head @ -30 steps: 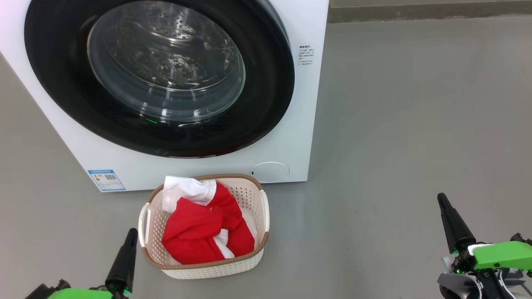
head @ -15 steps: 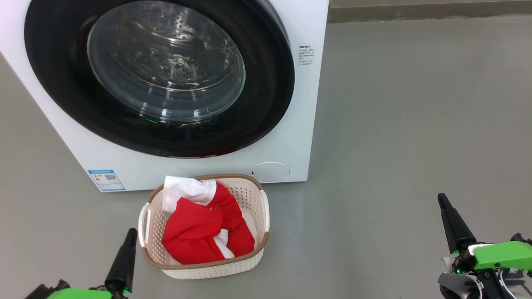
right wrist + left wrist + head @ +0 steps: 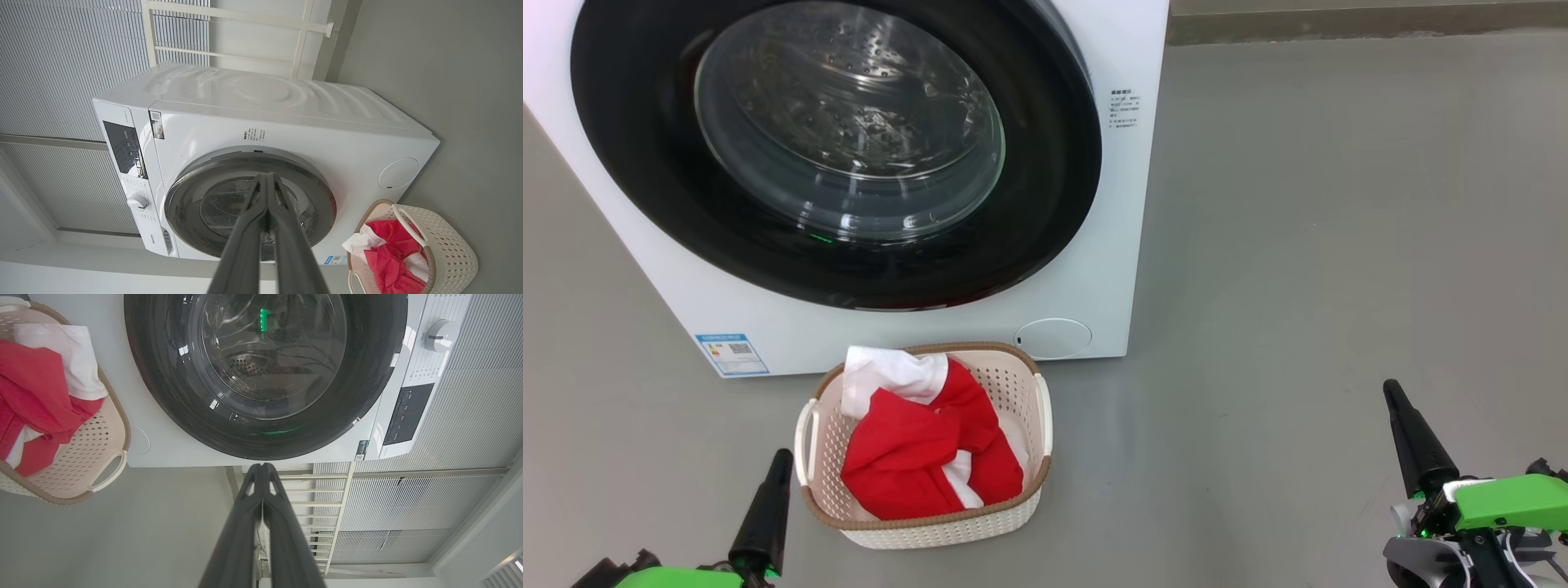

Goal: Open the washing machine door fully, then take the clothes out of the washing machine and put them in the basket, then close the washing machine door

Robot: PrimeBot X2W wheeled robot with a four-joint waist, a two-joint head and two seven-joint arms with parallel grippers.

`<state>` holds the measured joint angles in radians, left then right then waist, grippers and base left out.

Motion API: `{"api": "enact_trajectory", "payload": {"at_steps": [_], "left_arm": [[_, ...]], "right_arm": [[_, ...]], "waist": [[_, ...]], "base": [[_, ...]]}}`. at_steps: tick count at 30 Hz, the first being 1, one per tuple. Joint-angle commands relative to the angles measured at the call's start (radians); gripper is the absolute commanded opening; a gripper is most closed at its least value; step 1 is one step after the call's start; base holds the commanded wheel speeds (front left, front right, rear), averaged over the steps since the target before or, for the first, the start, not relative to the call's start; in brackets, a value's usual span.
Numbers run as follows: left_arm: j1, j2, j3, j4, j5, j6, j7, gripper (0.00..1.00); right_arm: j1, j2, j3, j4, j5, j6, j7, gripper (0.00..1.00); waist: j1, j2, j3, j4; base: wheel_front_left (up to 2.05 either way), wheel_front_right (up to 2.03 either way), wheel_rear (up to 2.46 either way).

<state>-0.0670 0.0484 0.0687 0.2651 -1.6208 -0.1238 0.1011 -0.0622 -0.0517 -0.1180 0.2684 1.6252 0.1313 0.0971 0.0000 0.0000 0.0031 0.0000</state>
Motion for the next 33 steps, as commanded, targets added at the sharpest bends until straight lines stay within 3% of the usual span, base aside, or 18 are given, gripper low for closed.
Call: {"api": "enact_trajectory", "payload": {"at_steps": [1, 33], "left_arm": [[-0.04, 0.009, 0.036, -0.02, 0.005, -0.007, 0.005, 0.0], [-0.041, 0.006, 0.04, -0.02, 0.008, -0.007, 0.008, 0.0]], "right_arm": [[-0.045, -0.008, 0.016, -0.024, -0.007, -0.001, 0.006, 0.0], [-0.045, -0.004, 0.011, -0.024, -0.011, -0.001, 0.01, 0.0]], "waist": [[0.0, 0.0, 0.0, 0.0], [0.0, 0.0, 0.0, 0.0]], "base": [[0.0, 0.0, 0.0], [0.0, 0.0, 0.0]]}}
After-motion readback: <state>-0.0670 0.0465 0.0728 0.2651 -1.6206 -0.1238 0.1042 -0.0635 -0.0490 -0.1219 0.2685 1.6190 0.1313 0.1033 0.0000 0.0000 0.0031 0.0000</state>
